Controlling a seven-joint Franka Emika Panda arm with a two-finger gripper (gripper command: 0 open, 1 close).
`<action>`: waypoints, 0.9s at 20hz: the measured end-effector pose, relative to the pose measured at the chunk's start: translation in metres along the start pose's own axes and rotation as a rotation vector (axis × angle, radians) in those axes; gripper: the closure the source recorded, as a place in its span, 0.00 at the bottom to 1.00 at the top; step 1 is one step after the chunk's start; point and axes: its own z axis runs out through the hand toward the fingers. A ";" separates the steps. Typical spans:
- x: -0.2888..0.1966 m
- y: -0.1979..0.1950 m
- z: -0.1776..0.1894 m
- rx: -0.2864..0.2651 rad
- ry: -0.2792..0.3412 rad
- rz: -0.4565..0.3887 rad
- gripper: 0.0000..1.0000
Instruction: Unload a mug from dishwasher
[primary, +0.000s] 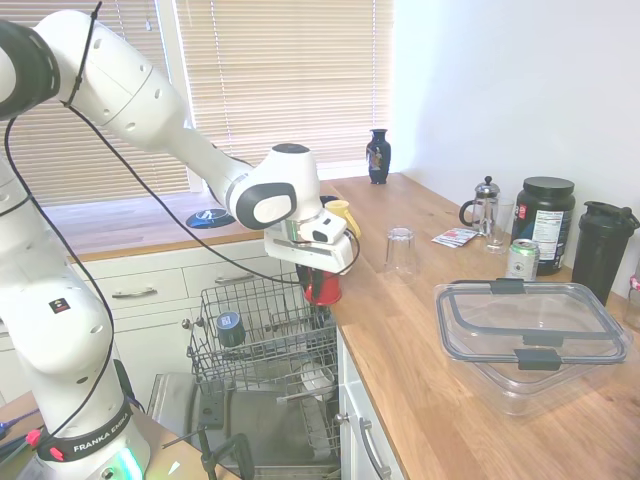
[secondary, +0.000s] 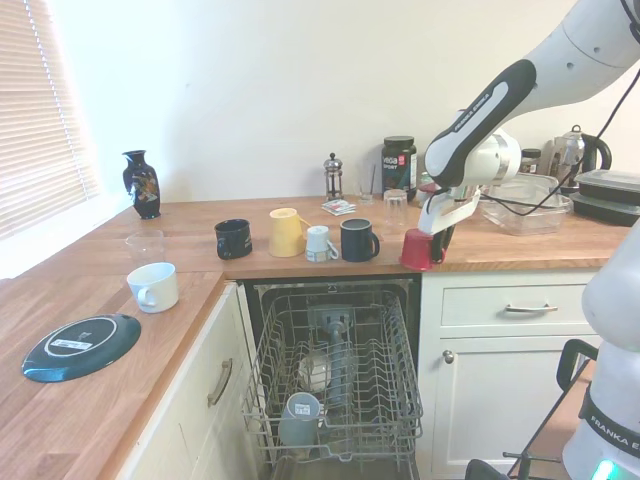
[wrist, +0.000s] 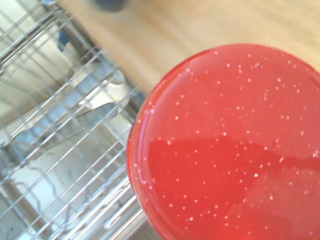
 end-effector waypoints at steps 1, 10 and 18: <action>0.007 0.003 0.000 -0.001 -0.004 0.006 1.00; 0.056 0.031 0.001 -0.006 -0.019 0.050 1.00; 0.082 0.055 0.007 -0.018 -0.018 0.074 1.00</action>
